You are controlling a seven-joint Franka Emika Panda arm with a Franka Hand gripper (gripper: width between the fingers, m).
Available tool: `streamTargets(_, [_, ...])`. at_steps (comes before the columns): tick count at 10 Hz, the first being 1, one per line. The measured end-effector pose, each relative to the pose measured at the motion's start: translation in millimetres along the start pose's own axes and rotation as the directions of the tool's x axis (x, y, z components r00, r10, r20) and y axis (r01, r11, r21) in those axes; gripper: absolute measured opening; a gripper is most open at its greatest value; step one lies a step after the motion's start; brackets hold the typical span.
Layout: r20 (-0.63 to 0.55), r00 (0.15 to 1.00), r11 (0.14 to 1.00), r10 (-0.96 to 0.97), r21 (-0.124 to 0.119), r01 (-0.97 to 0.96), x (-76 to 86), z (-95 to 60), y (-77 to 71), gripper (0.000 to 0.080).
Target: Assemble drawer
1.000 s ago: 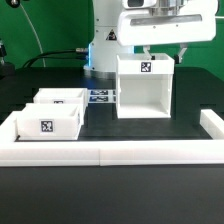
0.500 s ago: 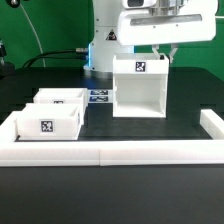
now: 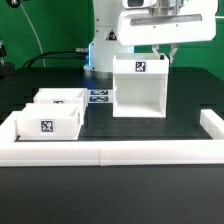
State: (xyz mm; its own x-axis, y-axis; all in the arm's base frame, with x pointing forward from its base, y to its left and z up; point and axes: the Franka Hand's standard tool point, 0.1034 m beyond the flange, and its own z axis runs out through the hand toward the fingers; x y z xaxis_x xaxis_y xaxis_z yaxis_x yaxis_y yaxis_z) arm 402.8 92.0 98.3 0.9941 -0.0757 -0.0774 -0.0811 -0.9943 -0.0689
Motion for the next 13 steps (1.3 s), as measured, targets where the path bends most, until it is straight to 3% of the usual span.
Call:
streamTargets(5, [-0.037, 0.999, 0.999, -0.023, 0.030, 0.024, 65.7, -4.7, -8.0, 0.0038])
streamTargets(10, [-0.119, 0.993, 0.998, -0.019, 0.058, 0.026, 148.2, -11.3, -18.6, 0.0042])
streamTargets(13, [-0.150, 0.988, 0.997, -0.022, 0.065, 0.032, 178.6, -14.3, -19.1, 0.0044])
